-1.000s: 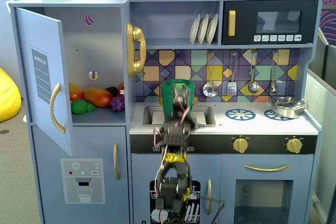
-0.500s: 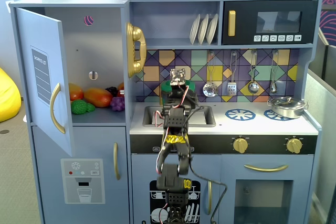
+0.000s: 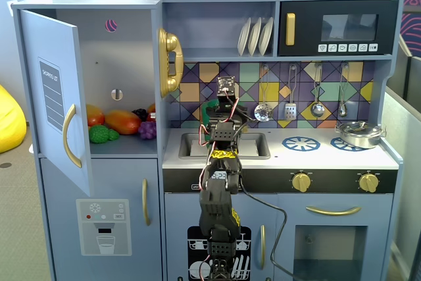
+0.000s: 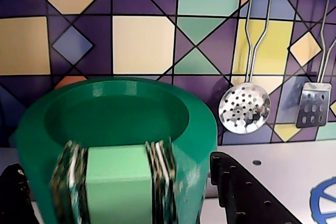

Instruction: Take off the lid from the green recipient and place it on the counter

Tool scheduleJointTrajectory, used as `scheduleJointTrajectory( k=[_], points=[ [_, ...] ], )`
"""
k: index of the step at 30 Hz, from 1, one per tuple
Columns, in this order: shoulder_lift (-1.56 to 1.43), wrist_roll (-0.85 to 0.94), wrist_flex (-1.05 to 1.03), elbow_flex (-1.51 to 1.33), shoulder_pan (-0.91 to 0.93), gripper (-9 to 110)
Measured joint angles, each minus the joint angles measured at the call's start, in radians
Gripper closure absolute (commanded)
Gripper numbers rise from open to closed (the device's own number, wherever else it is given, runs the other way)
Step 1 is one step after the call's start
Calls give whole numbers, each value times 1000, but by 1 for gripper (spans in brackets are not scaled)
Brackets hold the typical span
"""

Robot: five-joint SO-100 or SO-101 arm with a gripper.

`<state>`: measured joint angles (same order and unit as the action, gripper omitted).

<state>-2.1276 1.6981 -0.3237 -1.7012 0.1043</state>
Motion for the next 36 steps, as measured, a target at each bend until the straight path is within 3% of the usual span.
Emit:
scheduleJointTrajectory(
  k=[6, 22, 36],
  points=[
    [2, 2, -2, 5, -49, 101],
    [-2, 28, 100, 5, -64, 101],
    [-72, -11, 210, -64, 416, 101]
  ],
)
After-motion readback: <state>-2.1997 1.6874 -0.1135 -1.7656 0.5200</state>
